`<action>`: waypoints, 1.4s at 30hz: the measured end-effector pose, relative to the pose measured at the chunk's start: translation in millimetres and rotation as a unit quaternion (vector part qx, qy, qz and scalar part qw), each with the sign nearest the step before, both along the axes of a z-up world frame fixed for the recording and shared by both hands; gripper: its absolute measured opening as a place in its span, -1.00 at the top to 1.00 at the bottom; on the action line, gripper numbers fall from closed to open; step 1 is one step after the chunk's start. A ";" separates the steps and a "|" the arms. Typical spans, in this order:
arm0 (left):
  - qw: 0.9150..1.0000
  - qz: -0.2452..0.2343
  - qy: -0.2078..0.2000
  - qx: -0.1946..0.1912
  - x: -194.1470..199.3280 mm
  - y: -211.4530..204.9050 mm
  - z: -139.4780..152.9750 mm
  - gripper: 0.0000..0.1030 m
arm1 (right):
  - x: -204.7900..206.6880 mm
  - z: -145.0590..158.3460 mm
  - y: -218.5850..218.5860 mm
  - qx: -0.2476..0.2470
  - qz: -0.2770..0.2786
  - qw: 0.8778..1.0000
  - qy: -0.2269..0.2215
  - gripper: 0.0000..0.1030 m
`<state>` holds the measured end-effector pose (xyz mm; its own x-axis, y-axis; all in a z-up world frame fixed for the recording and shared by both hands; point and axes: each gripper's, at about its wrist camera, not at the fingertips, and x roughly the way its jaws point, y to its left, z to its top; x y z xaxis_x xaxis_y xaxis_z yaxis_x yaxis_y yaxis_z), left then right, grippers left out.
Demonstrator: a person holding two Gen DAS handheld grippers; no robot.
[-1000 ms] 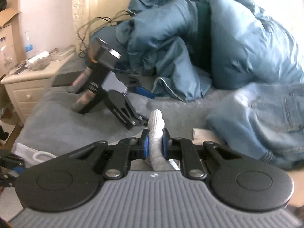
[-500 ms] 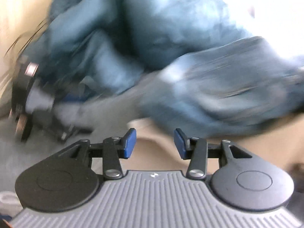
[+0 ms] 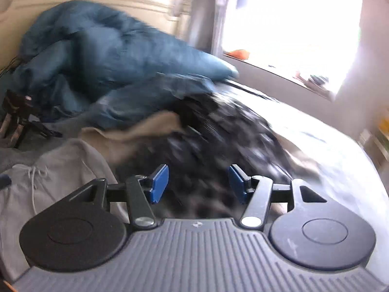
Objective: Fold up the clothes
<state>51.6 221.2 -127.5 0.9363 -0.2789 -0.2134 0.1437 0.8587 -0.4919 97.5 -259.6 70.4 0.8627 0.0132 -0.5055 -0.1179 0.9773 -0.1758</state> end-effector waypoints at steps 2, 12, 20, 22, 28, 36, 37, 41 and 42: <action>1.000 -0.021 -0.006 0.014 -1.4 -13.2 15.2 -0.12 | -33.1 -8.7 -28.0 0.020 -0.028 0.999 0.005 -0.08; 0.977 -0.152 0.022 0.151 42.8 -153.7 41.1 -0.12 | -59.6 -138.7 -55.8 0.110 -0.022 0.988 0.107 -0.08; 0.959 -0.157 0.033 0.234 87.3 -213.4 8.4 0.03 | -19.6 -179.3 -54.2 0.130 -0.040 0.980 0.147 -0.16; 0.957 -0.160 0.051 0.237 95.2 -217.7 -4.9 0.06 | -12.3 -187.2 -50.4 0.134 -0.035 0.978 0.159 -0.18; 0.962 -0.170 0.100 0.189 114.5 -205.2 -24.1 0.02 | 13.9 -198.7 -38.7 0.215 -0.019 0.958 0.186 -0.35; 0.964 -0.174 0.101 0.176 115.9 -201.1 -29.8 0.01 | 38.1 -209.2 -51.6 0.366 -0.091 0.906 0.193 -0.49; 0.964 -0.175 0.100 0.174 116.3 -200.7 -29.6 0.01 | 35.5 -209.4 -58.8 0.400 -0.104 0.889 0.196 -0.48; 0.964 -0.175 0.098 0.172 116.5 -201.0 -30.5 0.00 | 18.3 -202.6 -68.2 0.451 -0.130 0.863 0.187 -0.48; 0.964 -0.176 0.098 0.172 116.4 -201.0 -30.5 0.00 | 19.2 -201.7 -66.4 0.440 -0.135 0.869 0.185 -0.48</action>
<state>168.0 20.2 -158.0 0.7296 -0.4523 -0.5129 0.3888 0.8914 -0.2330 116.6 -326.0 -131.2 0.6757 0.3562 -0.6454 0.2468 0.7156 0.6534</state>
